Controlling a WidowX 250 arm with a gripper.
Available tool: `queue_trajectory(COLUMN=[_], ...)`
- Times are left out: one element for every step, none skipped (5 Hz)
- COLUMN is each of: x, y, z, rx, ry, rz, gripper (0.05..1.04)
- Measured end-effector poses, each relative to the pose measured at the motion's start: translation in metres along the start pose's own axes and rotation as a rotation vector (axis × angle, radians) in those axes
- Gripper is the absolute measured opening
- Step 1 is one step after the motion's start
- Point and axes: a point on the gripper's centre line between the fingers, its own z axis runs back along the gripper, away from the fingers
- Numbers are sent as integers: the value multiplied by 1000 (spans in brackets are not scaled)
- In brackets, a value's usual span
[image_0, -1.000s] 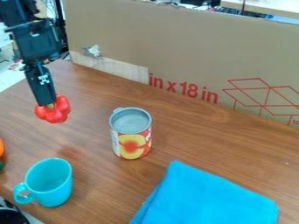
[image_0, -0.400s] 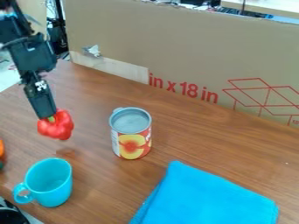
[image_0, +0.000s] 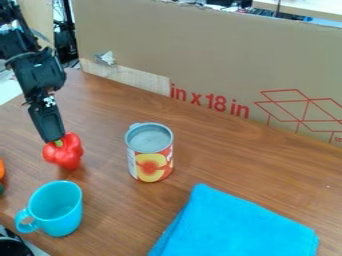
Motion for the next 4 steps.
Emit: queue_trajectory(x=[3,8,12,21], y=[-1,2,6,7], z=[0,3,9,17], rx=[-9,-19,-7,-23], ry=[-10,-20,-28,-53], rz=[22,29,50,57], gripper=[93,115,306,608])
